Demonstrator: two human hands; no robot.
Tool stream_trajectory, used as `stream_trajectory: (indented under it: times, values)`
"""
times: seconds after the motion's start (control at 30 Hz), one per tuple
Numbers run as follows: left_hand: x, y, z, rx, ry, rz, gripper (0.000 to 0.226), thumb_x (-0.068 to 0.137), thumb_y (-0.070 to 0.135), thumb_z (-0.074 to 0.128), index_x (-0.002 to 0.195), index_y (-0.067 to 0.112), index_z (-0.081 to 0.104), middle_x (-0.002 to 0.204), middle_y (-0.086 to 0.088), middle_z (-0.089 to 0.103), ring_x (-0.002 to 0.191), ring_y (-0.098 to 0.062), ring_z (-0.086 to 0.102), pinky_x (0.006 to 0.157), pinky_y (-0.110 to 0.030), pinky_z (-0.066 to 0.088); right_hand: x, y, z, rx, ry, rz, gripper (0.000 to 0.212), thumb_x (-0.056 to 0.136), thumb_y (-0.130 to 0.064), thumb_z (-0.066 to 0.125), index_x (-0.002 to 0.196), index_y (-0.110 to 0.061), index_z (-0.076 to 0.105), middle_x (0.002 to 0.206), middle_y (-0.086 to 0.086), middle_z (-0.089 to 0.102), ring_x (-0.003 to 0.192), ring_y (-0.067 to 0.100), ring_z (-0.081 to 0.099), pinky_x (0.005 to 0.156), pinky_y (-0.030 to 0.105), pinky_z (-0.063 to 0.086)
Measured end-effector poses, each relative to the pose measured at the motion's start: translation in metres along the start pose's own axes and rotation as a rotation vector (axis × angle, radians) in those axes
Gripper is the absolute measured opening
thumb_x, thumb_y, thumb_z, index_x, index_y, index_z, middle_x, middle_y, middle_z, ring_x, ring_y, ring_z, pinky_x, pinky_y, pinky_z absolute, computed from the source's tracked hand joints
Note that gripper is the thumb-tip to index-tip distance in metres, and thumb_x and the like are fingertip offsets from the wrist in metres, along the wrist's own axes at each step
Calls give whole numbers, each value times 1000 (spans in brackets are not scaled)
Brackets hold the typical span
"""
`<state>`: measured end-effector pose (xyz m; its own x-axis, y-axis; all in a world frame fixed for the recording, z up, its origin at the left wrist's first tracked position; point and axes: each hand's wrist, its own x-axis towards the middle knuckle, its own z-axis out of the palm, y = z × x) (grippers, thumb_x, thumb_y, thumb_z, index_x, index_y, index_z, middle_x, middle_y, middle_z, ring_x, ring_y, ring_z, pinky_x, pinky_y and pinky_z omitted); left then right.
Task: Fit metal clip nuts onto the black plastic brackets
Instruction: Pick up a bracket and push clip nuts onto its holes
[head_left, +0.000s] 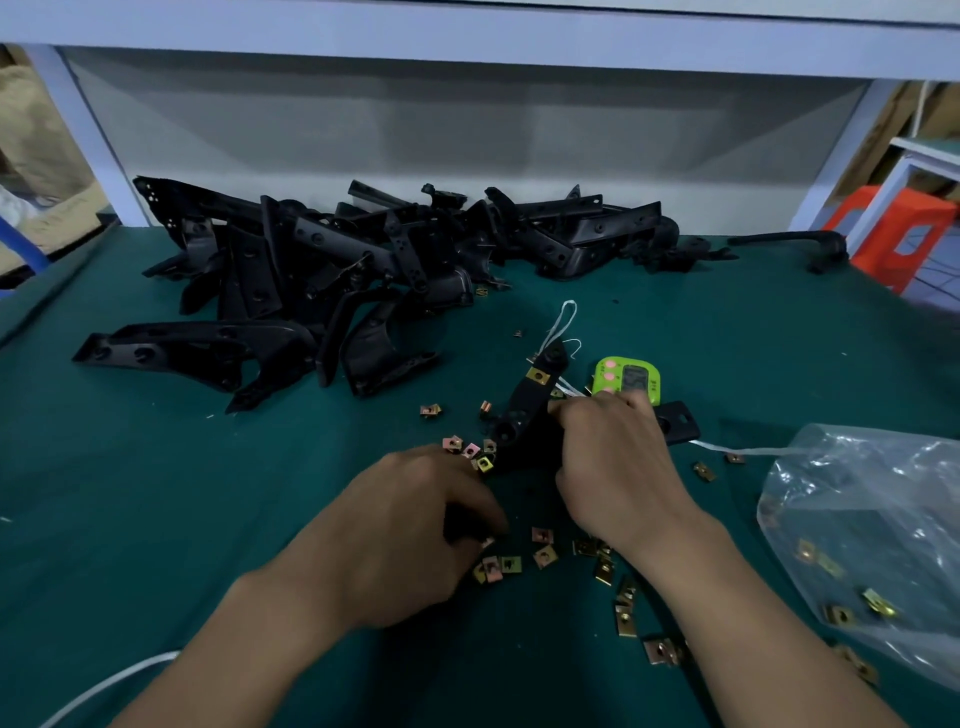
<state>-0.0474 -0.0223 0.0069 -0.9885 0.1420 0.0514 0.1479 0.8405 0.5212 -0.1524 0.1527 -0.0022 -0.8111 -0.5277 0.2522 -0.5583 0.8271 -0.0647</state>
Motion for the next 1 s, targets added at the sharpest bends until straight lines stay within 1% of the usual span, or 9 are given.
stream_trajectory:
  times: [0.1, 0.2, 0.33, 0.43, 0.53, 0.63, 0.77, 0.9, 1.0]
  values:
    - [1, -4, -3, -9, -18, -29, 20, 79, 26, 77, 91, 41, 77, 95, 25, 65, 99, 4, 56, 89, -13, 43, 0, 0, 1, 2, -4, 0, 30, 61, 3, 56, 74, -23, 56, 57, -11, 38, 66, 20, 39, 89, 35, 31]
    - [0, -5, -3, -56, 51, -107, 19, 72, 30, 84, 82, 40, 72, 96, 32, 60, 91, 6, 57, 75, -7, 43, 0, -1, 1, 10, 11, -4, 31, 59, 4, 55, 74, -23, 57, 56, -13, 34, 65, 20, 36, 91, 36, 29]
    - [0, -1, 4, -43, 246, -221, 24, 74, 32, 80, 87, 49, 67, 77, 28, 66, 78, 2, 62, 69, -16, 49, 0, 0, 1, 10, 41, -15, 32, 57, 5, 57, 71, -24, 55, 54, -14, 33, 61, 20, 34, 89, 37, 28]
    - [1, -1, 5, -116, 444, -263, 31, 77, 27, 78, 92, 54, 69, 79, 36, 67, 78, 5, 64, 69, -4, 44, 0, -1, 1, 23, 62, -22, 35, 55, 7, 58, 70, -25, 55, 52, -14, 33, 60, 19, 34, 82, 36, 28]
    - [2, -5, 4, -292, 416, -268, 25, 81, 29, 79, 87, 53, 75, 75, 28, 71, 70, 6, 65, 64, -4, 44, 0, -2, 2, 31, 87, -39, 37, 54, 7, 62, 74, -24, 64, 53, -13, 40, 62, 20, 42, 73, 33, 20]
    - [5, -6, 6, -528, 375, -297, 10, 83, 37, 80, 74, 39, 78, 64, 9, 73, 50, 1, 59, 49, -10, 42, -1, -2, 2, 45, 82, -68, 40, 57, 4, 61, 83, -25, 69, 61, -8, 54, 69, 21, 53, 73, 33, 22]
    - [7, -6, 6, -811, 413, -344, 35, 70, 57, 73, 71, 22, 78, 62, -4, 73, 49, -8, 60, 47, -16, 43, -1, -3, -1, 122, 83, -88, 43, 54, 4, 62, 85, -24, 71, 69, -6, 63, 73, 22, 57, 77, 34, 28]
    - [10, -5, 9, -976, 427, -312, 33, 80, 44, 70, 73, 12, 78, 70, -11, 75, 56, -16, 67, 55, -21, 51, 0, -3, -1, 134, 95, -101, 46, 56, 4, 64, 92, -23, 75, 82, -4, 70, 83, 19, 59, 79, 25, 20]
    - [10, -5, 10, -946, 399, -317, 38, 88, 42, 66, 76, 7, 75, 63, -9, 72, 52, -16, 59, 53, -22, 48, 0, -4, -1, 100, 91, -112, 46, 59, 4, 65, 96, -23, 76, 88, -7, 71, 87, 15, 56, 82, 22, 17]
